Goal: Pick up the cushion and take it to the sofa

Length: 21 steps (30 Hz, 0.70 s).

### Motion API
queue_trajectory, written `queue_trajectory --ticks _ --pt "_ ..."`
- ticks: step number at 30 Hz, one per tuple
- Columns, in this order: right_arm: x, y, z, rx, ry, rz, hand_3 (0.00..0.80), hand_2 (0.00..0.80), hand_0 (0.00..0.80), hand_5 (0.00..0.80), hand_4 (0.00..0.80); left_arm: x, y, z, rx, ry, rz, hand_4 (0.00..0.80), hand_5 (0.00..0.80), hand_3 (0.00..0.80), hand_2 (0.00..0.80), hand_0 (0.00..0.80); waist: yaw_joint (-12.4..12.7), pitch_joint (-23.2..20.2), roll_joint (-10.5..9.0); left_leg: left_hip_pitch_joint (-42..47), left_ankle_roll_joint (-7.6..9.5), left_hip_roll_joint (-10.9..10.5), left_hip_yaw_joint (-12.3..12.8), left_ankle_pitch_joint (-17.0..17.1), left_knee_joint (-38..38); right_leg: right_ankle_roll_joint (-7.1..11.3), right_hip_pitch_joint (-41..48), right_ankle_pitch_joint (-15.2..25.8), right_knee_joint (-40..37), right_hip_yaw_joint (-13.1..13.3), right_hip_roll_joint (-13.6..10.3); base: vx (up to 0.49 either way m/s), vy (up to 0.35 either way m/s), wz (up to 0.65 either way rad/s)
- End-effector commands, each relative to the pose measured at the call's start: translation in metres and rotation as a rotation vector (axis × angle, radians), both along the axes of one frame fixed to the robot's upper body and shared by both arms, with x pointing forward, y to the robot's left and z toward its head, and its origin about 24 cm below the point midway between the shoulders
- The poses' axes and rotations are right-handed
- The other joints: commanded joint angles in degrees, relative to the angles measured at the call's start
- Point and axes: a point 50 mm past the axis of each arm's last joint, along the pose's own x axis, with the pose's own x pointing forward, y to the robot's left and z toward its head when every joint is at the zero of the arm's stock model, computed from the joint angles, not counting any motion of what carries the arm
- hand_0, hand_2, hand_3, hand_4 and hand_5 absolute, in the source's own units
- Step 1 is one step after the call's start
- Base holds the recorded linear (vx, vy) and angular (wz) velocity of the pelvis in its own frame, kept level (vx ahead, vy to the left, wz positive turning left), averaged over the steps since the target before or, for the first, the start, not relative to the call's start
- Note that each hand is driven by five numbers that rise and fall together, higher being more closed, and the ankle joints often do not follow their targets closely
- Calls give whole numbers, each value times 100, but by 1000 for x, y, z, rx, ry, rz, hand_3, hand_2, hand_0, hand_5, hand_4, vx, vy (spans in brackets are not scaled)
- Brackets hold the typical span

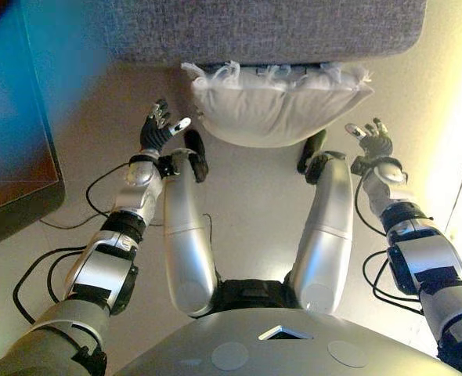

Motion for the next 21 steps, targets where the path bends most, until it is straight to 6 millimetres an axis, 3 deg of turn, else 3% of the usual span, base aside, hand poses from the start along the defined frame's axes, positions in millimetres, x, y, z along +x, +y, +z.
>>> queue_trajectory --ticks 1,15,21 --pt "5 -5 16 -40 -37 45 0 0 0 0 0 6 4 7 12 19 -14 0 0 0 0 0 -74 -137 46 -162 19 73 -75 72 -155 189 -143 60 245 421 -101 0 0 0" --pt "40 -5 77 -147 -61 95 0 0 0 0 0 44 6 62 194 39 -91 0 0 0 0 0 -140 -30 40 -820 26 215 -88 -55 558 127 -743 -128 825 552 -136 21 -12 0" --pt "53 8 103 -189 -89 169 0 0 0 0 0 55 2 80 276 66 -94 0 0 0 0 0 -154 23 17 -999 21 216 -109 -227 830 79 -913 -278 1016 544 -169 -5 -3 0"
